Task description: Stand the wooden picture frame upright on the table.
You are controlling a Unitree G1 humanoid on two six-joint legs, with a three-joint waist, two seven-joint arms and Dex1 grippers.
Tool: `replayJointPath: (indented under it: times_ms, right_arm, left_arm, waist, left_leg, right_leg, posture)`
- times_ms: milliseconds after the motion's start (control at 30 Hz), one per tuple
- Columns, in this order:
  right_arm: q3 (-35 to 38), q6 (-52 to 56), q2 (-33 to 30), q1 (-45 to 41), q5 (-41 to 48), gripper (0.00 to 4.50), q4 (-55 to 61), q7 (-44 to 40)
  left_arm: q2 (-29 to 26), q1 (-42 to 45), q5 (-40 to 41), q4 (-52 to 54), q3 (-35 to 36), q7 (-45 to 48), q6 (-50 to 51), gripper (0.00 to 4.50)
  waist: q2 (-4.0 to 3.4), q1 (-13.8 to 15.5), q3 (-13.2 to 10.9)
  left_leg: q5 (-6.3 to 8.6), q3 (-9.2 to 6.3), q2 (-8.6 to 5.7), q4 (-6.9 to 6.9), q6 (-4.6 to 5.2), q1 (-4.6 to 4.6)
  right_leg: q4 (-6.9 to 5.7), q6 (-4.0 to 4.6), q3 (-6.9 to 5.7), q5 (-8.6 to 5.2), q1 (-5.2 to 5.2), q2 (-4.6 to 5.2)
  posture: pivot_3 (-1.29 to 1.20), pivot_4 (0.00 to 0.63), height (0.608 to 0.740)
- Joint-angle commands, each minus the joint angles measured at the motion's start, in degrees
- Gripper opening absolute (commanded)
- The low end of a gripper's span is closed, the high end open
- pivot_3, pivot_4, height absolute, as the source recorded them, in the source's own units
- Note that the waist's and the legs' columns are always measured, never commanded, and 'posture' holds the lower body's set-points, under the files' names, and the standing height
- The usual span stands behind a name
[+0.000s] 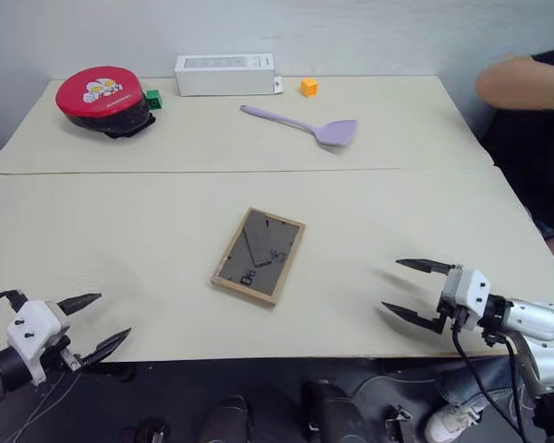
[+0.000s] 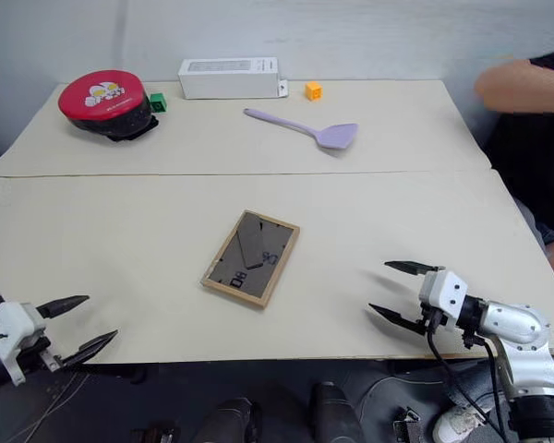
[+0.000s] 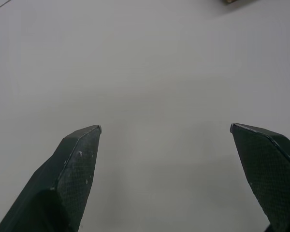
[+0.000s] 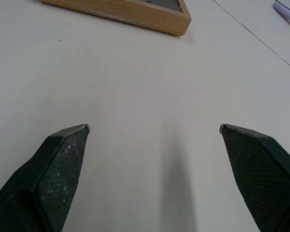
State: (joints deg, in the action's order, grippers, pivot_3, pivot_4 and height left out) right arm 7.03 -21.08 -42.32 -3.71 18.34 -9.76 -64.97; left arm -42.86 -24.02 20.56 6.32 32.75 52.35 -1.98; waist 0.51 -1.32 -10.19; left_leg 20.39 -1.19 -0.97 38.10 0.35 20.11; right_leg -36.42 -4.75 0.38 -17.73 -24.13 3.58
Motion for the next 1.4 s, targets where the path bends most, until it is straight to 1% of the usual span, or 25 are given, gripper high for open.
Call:
replayJointPath:
  times_ms: [33,100,200,267,300,333,400,433,467,533,567,667,700,733,800,900,1000,1400]
  right_arm:
    - [0.0,1.8,0.2,0.4,0.8,4.46,2.9,0.6]
    - [-0.8,3.9,0.5,0.4,1.4,4.46,5.3,0.9]
    - [-2.4,8.5,2.3,-0.8,1.6,4.46,10.3,3.5]
    - [-5.0,12.3,3.2,-2.0,0.3,4.07,13.2,4.5]
    - [-5.8,13.5,3.4,-2.3,0.0,3.83,14.0,4.8]
    - [-6.7,14.7,3.7,-3.0,-0.8,3.51,14.6,5.5]
    - [-10.4,19.0,5.9,-6.9,-4.5,2.83,14.5,9.0]
    - [-11.5,20.5,6.6,-8.1,-5.6,2.51,14.4,10.1]
    - [-12.9,21.9,7.6,-10.2,-7.2,2.08,13.7,11.1]
    - [-14.0,22.5,9.7,-14.0,-9.2,1.41,11.6,13.3]
    - [-14.9,22.2,10.4,-15.5,-10.7,1.05,10.3,13.9]
    - [-16.4,22.1,12.7,-18.0,-12.3,0.03,8.0,15.5]
    - [-17.0,22.3,13.4,-18.8,-13.0,0.0,7.2,15.9]
    - [-17.6,22.5,14.0,-19.5,-13.6,0.0,6.6,16.1]
    - [-18.7,24.4,15.2,-20.6,-14.3,0.0,5.5,16.4]
    - [-19.5,24.3,16.7,-22.3,-15.2,0.0,3.9,17.0]
    - [-19.5,23.6,17.5,-23.8,-15.4,0.0,2.5,17.1]
    - [-20.2,20.7,17.5,-27.9,-16.5,0.0,-3.5,15.0]
  left_arm:
    - [-0.4,0.9,-0.9,0.2,1.7,-1.2,-1.7,4.5]
    - [-0.4,2.5,0.9,2.3,0.9,-1.8,1.2,4.5]
    - [-1.2,7.0,2.6,8.4,-3.3,-4.2,9.2,4.5]
    - [-1.3,12.4,1.1,10.6,-7.4,-7.5,14.0,4.11]
    - [-1.3,13.9,0.6,11.1,-8.4,-8.4,15.5,3.9]
    - [-1.3,15.8,0.4,11.3,-9.8,-9.0,16.9,3.58]
    - [0.6,24.3,-3.2,7.8,-17.0,-12.2,20.1,2.94]
    - [1.1,26.8,-4.3,6.6,-19.1,-13.1,21.1,2.69]
    - [2.1,30.0,-6.1,4.1,-21.9,-13.4,20.6,2.31]
    - [4.9,35.6,-6.6,-0.4,-25.6,-13.4,21.0,1.69]
    - [6.2,37.7,-6.6,-2.1,-27.2,-13.0,21.6,1.37]
    - [7.9,40.1,-7.7,-4.2,-31.0,-11.4,21.0,0.44]
    - [8.5,40.6,-7.9,-4.7,-31.9,-11.2,21.1,0.09]
    - [8.8,40.9,-8.1,-5.1,-32.7,-11.0,21.2,0.04]
    - [9.3,41.1,-8.9,-5.7,-34.3,-10.9,21.7,0.04]
    - [10.3,39.9,-8.5,-4.5,-35.2,-10.5,21.5,0.04]
    - [11.3,38.6,-7.2,-2.6,-34.6,-9.9,21.3,0.04]
    - [11.9,32.0,-4.1,5.0,-33.1,-10.5,25.6,0.04]
  waist:
    - [0.0,0.2,0.0]
    - [0.0,0.4,0.0]
    - [0.0,0.6,0.0]
    - [-0.02,1.0,0.0]
    - [-0.01,1.1,0.0]
    - [-0.02,1.1,0.0]
    - [-0.02,1.2,0.0]
    - [-0.02,1.2,0.0]
    - [-0.01,1.2,0.0]
    - [-0.01,1.1,0.0]
    - [0.0,1.1,0.0]
    - [0.01,1.0,0.0]
    - [0.01,0.9,0.0]
    - [0.02,0.9,0.0]
    - [0.02,0.9,0.0]
    - [0.01,1.0,0.0]
    - [0.01,1.1,0.0]
    - [0.01,1.0,0.0]
  left_leg:
    - [0.0,0.0,0.0,0.01,0.0,0.0]
    - [0.0,-0.01,0.0,0.02,0.0,0.0]
    - [-0.01,-0.03,0.0,0.03,-0.01,0.01]
    - [-0.03,-0.04,0.0,0.07,-0.05,0.01]
    - [-0.03,-0.04,-0.01,0.09,-0.05,0.01]
    - [-0.05,-0.04,-0.01,0.09,-0.08,0.01]
    - [-0.16,-0.04,-0.01,0.07,-0.31,0.01]
    - [-0.17,-0.04,-0.03,0.14,-0.32,0.06]
    - [-0.19,-0.04,-0.06,0.15,-0.34,0.07]
    - [-0.22,-0.03,-0.12,0.16,-0.38,0.12]
    - [-0.26,0.02,-0.14,0.18,-0.4,0.18]
    - [-0.31,0.06,-0.14,0.3,-0.41,0.35]
    - [-0.3,0.07,-0.13,0.28,-0.41,0.36]
    - [-0.3,0.09,-0.13,0.26,-0.4,0.36]
    - [-0.3,0.09,-0.13,0.27,-0.4,0.38]
    - [-0.3,0.08,-0.13,0.53,-0.4,0.38]
    - [-0.29,0.06,-0.14,0.73,-0.39,0.38]
    - [-0.24,0.06,-0.13,0.74,-0.36,0.39]
  right_leg:
    - [0.0,0.0,0.0,0.0,0.0,0.0]
    - [0.0,0.0,0.0,0.0,0.01,0.0]
    - [-0.02,0.0,-0.01,0.01,0.01,0.0]
    - [-0.06,0.0,-0.01,0.02,0.01,0.0]
    - [-0.08,-0.01,0.0,0.02,0.01,0.0]
    - [-0.08,-0.01,-0.01,0.03,0.01,-0.01]
    - [-0.06,-0.01,-0.01,0.03,-0.01,-0.03]
    - [-0.09,-0.02,-0.03,0.03,-0.04,-0.05]
    - [-0.11,-0.05,-0.02,0.06,-0.06,-0.05]
    - [-0.19,-0.07,-0.01,0.06,-0.15,-0.05]
    - [-0.23,-0.07,0.01,0.07,-0.24,-0.07]
    - [-0.5,-0.09,0.01,0.08,-0.45,-0.08]
    - [-0.48,-0.09,-0.01,0.08,-0.46,-0.08]
    - [-0.47,-0.09,-0.01,0.07,-0.46,-0.08]
    - [-0.45,-0.09,-0.02,0.07,-0.46,-0.07]
    - [-0.43,-0.09,-0.01,0.07,-0.45,-0.06]
    - [-0.54,-0.09,-0.01,0.08,-0.41,-0.05]
    - [-0.52,-0.09,0.0,0.07,-0.41,-0.04]
  posture:
    - [0.0,0.15,0.74]
    - [0.0,0.15,0.74]
    - [0.0,0.15,0.74]
    - [0.0,0.15,0.74]
    - [0.0,0.15,0.74]
    - [0.0,0.15,0.74]
    - [0.0,0.15,0.74]
    - [0.0,0.15,0.74]
    - [0.0,0.15,0.74]
    - [0.0,0.15,0.74]
    - [0.0,0.15,0.74]
    - [0.0,0.15,0.74]
    - [0.0,0.15,0.74]
    - [0.0,0.15,0.74]
    - [0.0,0.15,0.74]
    - [0.0,0.15,0.74]
    - [0.0,0.15,0.74]
    - [0.0,0.15,0.74]
